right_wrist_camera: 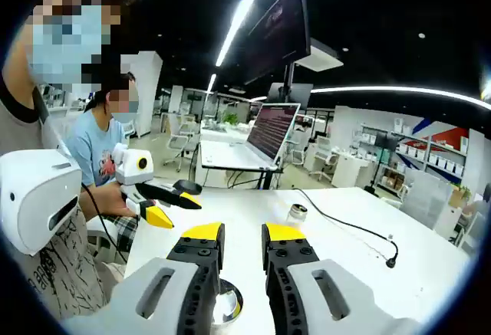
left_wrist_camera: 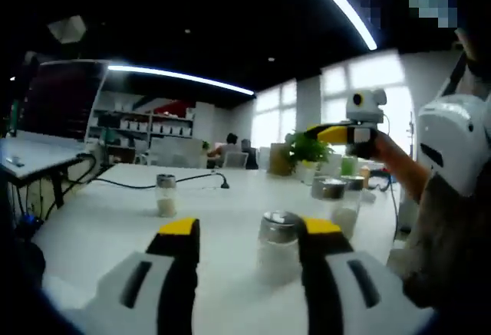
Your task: Rotate the seasoning bottle until the label or dispensing opening points toward the visible target arrow and the bottle remains upright within the marked orientation range
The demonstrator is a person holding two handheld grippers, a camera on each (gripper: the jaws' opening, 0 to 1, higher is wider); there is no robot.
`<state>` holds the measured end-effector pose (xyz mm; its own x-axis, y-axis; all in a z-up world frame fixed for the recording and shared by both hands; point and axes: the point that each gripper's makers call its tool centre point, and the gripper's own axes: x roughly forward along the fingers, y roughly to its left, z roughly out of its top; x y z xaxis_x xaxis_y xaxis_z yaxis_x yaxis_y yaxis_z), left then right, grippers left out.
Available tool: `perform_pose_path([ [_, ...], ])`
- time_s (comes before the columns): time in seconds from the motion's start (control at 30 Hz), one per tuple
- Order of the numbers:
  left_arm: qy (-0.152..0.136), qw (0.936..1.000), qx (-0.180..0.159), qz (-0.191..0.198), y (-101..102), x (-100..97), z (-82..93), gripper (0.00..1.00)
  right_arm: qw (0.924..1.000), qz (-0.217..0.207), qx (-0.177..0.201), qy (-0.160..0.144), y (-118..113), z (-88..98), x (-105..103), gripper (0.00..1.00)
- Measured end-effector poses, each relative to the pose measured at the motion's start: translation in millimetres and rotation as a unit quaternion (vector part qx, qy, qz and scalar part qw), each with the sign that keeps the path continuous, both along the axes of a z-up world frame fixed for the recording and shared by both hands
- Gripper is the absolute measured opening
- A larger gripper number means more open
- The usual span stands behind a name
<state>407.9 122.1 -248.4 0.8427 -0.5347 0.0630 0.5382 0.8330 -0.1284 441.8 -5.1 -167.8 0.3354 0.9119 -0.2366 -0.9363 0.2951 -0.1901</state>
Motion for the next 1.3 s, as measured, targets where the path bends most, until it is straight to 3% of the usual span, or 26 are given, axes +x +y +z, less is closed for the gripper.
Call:
perform_pose_path([
  [0.07,0.000,1.0000,0.001,0.004,5,0.4,-1.3,0.54,0.9999,0.004,-0.006,0.012,11,-2.3,4,0.22],
  [0.17,-0.008,0.9998,0.014,0.014,17,-0.6,-2.0,0.51,0.9965,0.047,-0.064,0.025,25,-19.6,-6,0.23],
  [0.3,-0.021,0.9992,-0.024,0.024,31,-1.1,2.3,0.50,0.9862,0.087,-0.134,0.044,41,-47.2,-17,0.23],
  [0.37,-0.024,0.9991,-0.029,0.021,35,-4.4,1.6,0.50,0.9803,0.102,-0.165,0.037,48,-56.7,-22,0.23],
  [0.5,-0.016,0.9993,-0.019,0.027,43,-6.3,-5.9,0.50,0.9750,0.107,-0.191,0.039,56,-64.4,-23,0.31],
  [0.63,-0.008,0.9993,-0.024,0.027,50,-13.1,-12.1,0.50,0.9712,0.107,-0.207,0.049,59,-70.8,-16,0.30],
  [0.73,-0.017,0.9989,-0.038,0.024,56,-18.9,-8.6,0.50,0.9581,0.120,-0.252,0.063,53,-87.4,-17,0.32],
  [0.87,-0.018,0.9978,-0.054,0.033,68,-21.2,-5.5,0.50,0.9543,0.125,-0.259,0.081,54,-92.7,-15,0.34],
  [1.03,-0.010,0.9973,-0.054,0.049,77,-18.6,-9.4,0.50,0.9482,0.148,-0.261,0.105,56,-96.1,-22,0.26],
  [1.3,-0.002,0.9982,-0.043,0.041,72,-18.9,-12.9,0.50,0.9436,0.152,-0.271,0.113,55,-99.2,-24,0.29],
])
